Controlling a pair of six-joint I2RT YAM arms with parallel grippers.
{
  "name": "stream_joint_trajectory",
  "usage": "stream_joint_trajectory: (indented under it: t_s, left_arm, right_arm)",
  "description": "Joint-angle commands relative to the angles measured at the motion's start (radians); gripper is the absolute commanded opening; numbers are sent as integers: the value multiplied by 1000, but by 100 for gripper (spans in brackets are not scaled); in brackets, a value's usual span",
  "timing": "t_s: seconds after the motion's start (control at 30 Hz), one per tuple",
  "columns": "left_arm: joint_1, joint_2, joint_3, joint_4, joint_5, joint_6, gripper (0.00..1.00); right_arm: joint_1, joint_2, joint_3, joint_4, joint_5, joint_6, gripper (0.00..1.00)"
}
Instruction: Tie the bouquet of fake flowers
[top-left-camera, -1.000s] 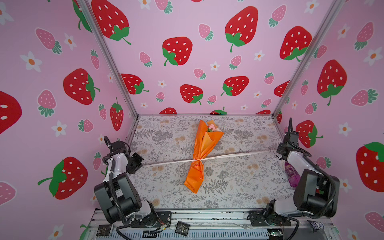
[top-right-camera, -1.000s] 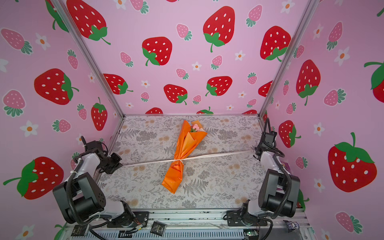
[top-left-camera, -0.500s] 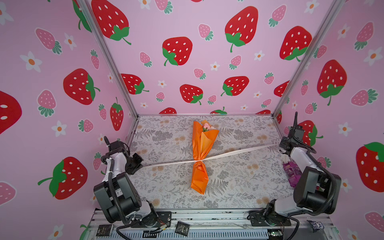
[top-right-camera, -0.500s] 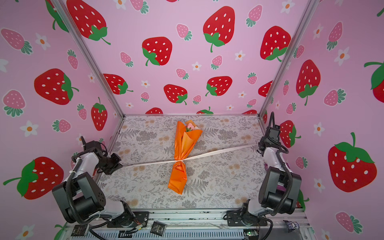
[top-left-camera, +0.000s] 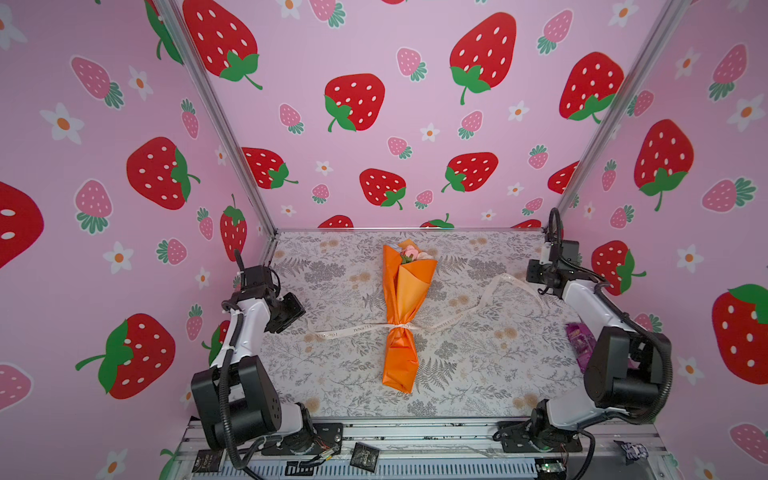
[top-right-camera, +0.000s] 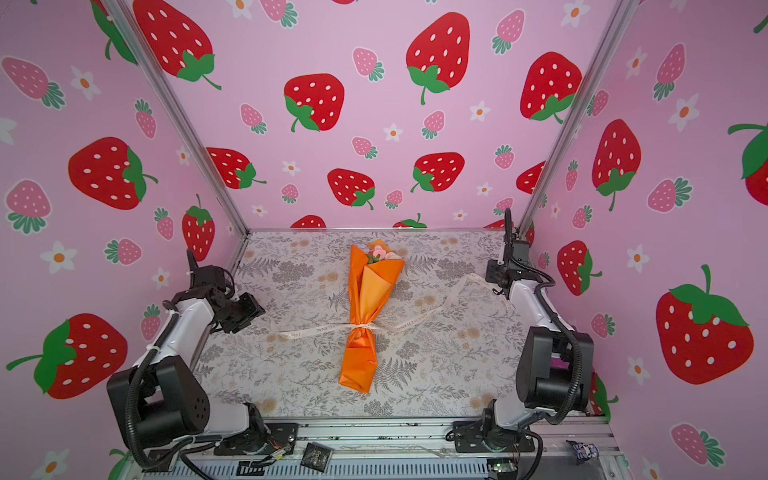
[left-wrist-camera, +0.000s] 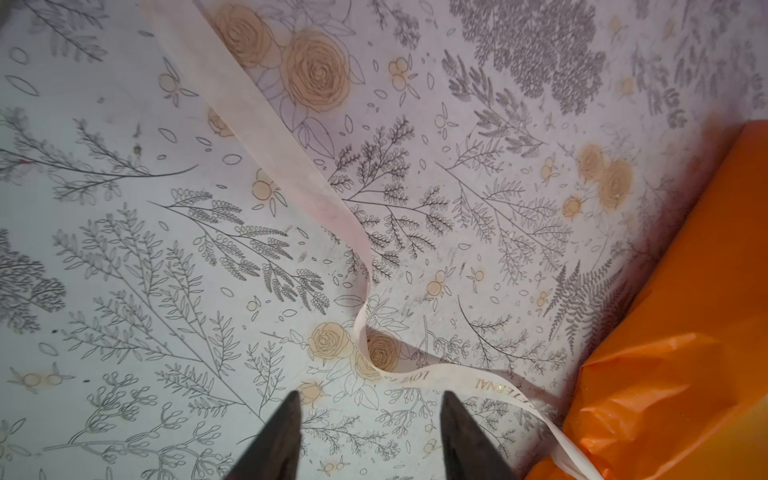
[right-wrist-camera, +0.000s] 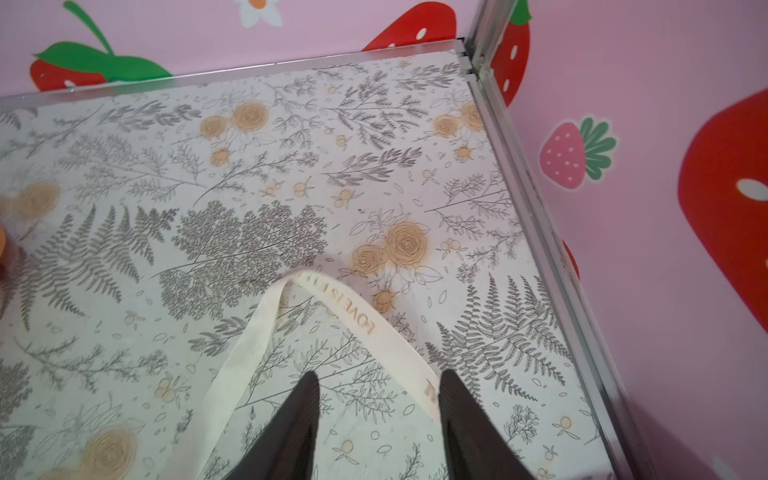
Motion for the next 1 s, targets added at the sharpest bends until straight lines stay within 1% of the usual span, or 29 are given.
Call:
stream_joint_trajectory:
  t_s: [0.0, 0.03, 0.1, 0.13, 0.17, 0.27, 0.3, 0.37, 0.43, 0.53, 0.6, 0.67, 0.73, 0.83, 0.97]
  left_arm:
    - [-23, -60, -21, 17, 15, -8, 60]
    - [-47, -60, -28, 28, 55, -16, 60]
    - [-122, -45, -44, 59, 180, -57, 60]
    - [-171, -37, -55, 75, 217, -84, 60]
    - [-230, -32, -70, 99, 236, -119, 60]
    - [-365, -25, -160, 224, 271, -251, 60]
    - [-394, -20, -188, 269, 279, -285, 60]
    - [-439, -1, -228, 326, 253, -346, 60]
    - [-460, 14, -253, 376, 244, -392, 63]
    - [-489, 47, -258, 427, 228, -438, 66]
    - [-504, 84, -233, 405, 205, -452, 66]
    - [-525, 105, -234, 425, 196, -489, 67]
    - [-541, 121, -257, 491, 202, -560, 69]
    - [-559, 173, -268, 599, 236, -653, 70]
    - [-575, 215, -283, 707, 230, -764, 70]
  right_arm:
    - [26, -52, 2, -78, -82, 118, 63]
    - [40, -68, -25, -63, -128, 176, 64]
    - [89, -113, -133, 54, -300, 301, 63]
    - [119, -134, -191, 117, -358, 365, 63]
    - [156, -159, -262, 188, -392, 451, 62]
    - [272, -213, -443, 371, -376, 690, 61]
    - [300, -211, -475, 407, -371, 724, 61]
    - [351, -178, -476, 374, -339, 745, 61]
    - [391, -133, -460, 363, -334, 741, 62]
    - [449, -69, -418, 305, -241, 722, 63]
    - [475, -24, -371, 234, -169, 692, 63]
    - [489, 9, -348, 202, -116, 677, 64]
    - [491, 23, -348, 207, -102, 678, 65]
    - [492, 31, -364, 233, -106, 688, 65]
    - [493, 46, -359, 234, -110, 682, 65]
